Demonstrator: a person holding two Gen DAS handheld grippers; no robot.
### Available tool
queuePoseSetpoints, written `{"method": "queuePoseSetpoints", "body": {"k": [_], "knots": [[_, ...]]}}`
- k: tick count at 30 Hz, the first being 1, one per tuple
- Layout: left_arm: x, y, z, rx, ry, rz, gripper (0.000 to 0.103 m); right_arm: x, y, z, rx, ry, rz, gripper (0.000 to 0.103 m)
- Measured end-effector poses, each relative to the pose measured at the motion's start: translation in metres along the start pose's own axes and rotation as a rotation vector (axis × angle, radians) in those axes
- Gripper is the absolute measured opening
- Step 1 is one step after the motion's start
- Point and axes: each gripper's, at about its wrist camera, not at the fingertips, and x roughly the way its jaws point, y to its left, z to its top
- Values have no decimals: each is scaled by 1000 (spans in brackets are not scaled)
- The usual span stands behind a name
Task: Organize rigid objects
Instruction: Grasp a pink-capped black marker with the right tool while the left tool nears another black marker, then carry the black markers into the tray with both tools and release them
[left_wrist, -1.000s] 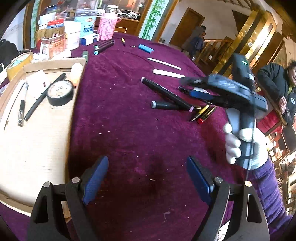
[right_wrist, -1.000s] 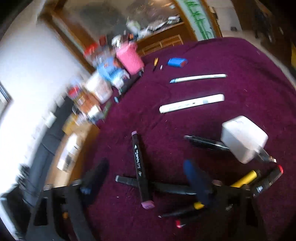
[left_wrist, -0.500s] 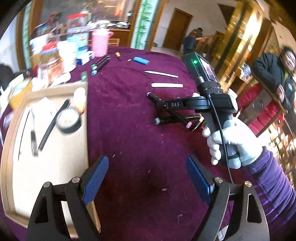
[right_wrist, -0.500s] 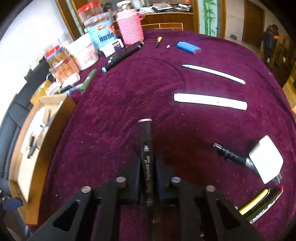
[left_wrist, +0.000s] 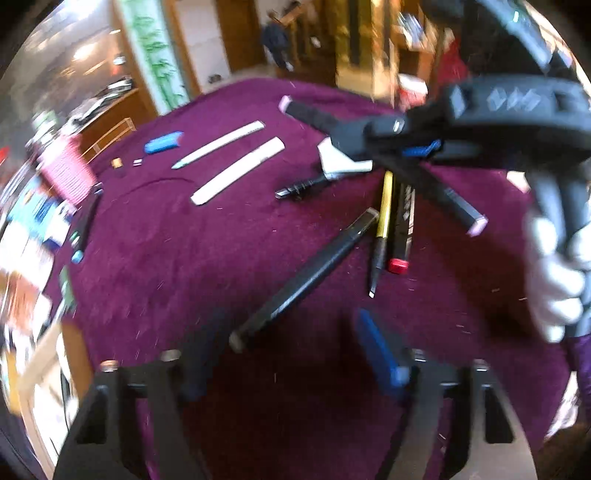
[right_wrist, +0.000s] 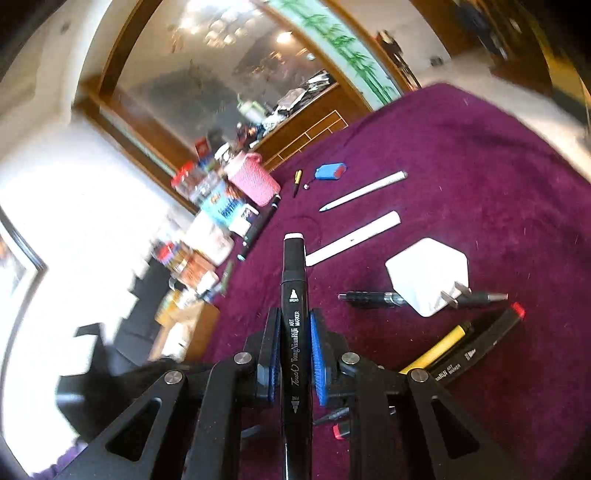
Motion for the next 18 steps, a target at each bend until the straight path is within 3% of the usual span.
{"method": "queuePoseSetpoints", "body": {"k": [2,4,6,9,14,18], "knots": [[20,-1,10,37,45,-5,48,1,-10,2,52,2,15,16],[25,-3,17,60,38,-20,46,-2,-12,4,58,-7,21,16],[27,-2,23,48,51,-46,30,-3,-10,4,52,-11,20,16],[24,-8,20,34,56,-37,15,-4,-7,1,32,-8,6,16],[8,-1,-6,-92,79,-69,14,-1,-4,-2,16,7,-5,16],[1,0,-18,-152,83,-44,15,7,-2,-4,3,30,-15,16]]}}
